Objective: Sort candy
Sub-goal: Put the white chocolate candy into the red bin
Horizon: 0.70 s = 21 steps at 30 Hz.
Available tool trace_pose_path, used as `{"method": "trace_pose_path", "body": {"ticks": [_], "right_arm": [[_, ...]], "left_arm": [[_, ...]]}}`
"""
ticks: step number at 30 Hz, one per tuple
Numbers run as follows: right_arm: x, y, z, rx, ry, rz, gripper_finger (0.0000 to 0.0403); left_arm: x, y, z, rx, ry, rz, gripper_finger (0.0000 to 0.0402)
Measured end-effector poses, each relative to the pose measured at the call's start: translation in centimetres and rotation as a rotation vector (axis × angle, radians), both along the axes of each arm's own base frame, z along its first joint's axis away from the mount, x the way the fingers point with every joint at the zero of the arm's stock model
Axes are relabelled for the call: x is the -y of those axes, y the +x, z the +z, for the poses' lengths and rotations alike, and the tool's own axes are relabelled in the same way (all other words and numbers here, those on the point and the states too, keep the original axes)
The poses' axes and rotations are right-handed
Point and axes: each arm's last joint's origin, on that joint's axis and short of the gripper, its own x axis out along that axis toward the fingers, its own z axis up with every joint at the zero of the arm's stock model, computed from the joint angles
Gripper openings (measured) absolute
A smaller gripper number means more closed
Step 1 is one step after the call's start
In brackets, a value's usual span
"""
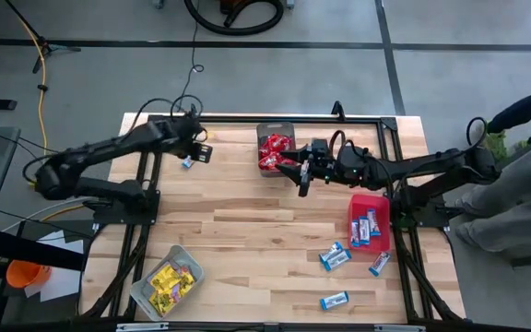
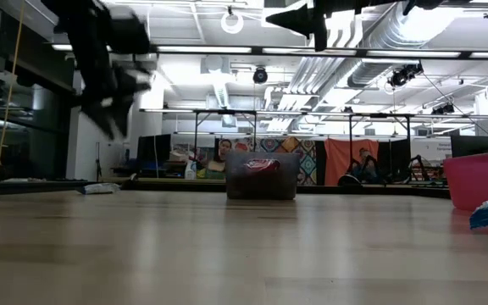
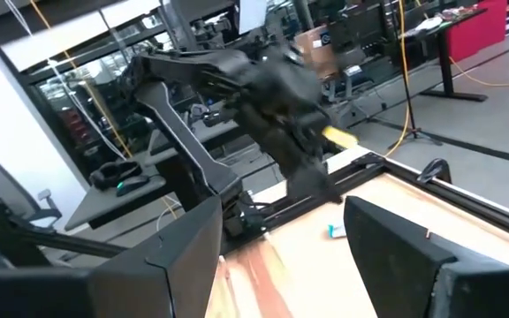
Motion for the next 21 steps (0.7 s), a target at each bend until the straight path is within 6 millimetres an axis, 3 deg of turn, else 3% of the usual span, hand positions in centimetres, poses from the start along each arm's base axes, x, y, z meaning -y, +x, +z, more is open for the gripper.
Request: {"method": "trace_pose_path", "body": {"ticks": [4, 9, 21], "right_arm": [[0.1, 0.0, 0.0, 0.0, 0.0, -0.003, 0.0234], [0.0, 0.0, -0.2, -0.007, 0.039, 0.005, 0.0234], [-0.8, 0.0, -0.6, -0.044, 0.105, 0.028, 0.0234]], "left_arm": [[-2.6, -0.3, -2.9, -0.146, -0.126, 0.028, 0.0125], [-4.7, -0.1, -5.4, -0.242, -0.162, -0.008, 0.0124], [-6.6, 0.6, -9.3, -0.359, -0.213, -0.01, 0.0124]]}}
